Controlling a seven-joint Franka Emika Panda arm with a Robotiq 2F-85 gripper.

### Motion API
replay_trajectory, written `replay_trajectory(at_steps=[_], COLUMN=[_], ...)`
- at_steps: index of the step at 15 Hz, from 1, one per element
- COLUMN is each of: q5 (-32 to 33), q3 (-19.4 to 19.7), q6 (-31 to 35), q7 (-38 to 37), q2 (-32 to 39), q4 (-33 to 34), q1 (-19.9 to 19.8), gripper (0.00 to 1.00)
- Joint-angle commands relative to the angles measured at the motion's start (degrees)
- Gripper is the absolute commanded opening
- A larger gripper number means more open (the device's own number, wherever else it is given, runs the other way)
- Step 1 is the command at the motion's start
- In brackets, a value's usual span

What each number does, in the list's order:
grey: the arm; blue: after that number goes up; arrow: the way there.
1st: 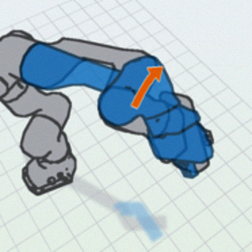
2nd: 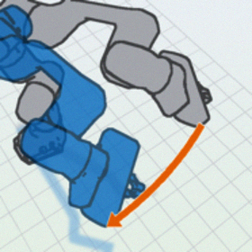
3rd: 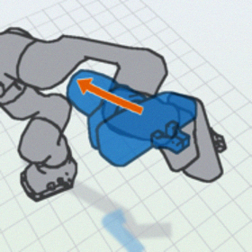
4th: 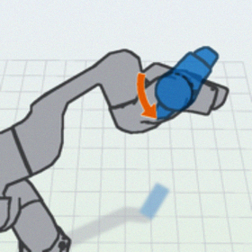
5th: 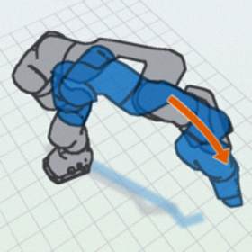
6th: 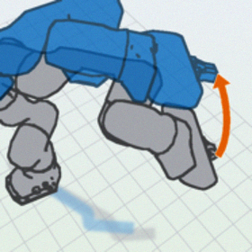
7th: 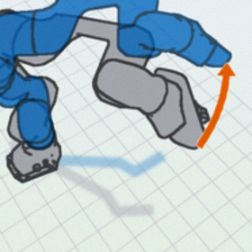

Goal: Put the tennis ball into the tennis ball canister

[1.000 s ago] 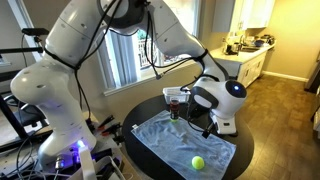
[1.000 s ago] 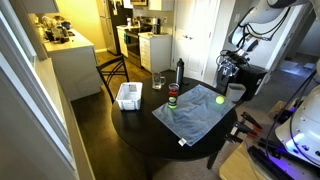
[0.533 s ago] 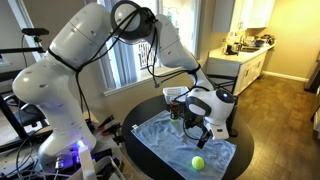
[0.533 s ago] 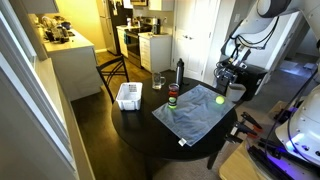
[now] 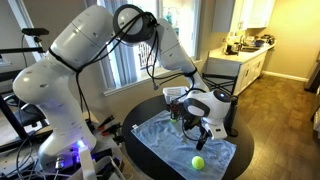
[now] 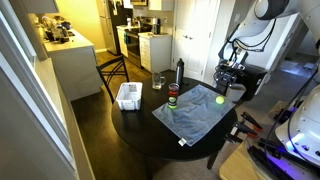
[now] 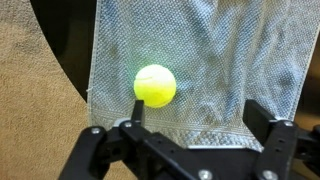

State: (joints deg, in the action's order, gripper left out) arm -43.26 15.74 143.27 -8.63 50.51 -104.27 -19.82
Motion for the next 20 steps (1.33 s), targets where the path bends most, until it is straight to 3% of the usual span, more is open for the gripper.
replay_trajectory(at_steps=[1, 9, 20], q5=[1.8, 2.3, 16.8], q3=[-1.5, -1.9, -2.0], q6=[0.5, 1.5, 5.2], q7=[-1.1, -0.2, -3.3], q2=[-0.4, 0.5, 12.4], q4=[0.0, 0.8, 9.1], q1=[-1.4, -1.7, 0.2], gripper=[1.0, 1.0, 1.0])
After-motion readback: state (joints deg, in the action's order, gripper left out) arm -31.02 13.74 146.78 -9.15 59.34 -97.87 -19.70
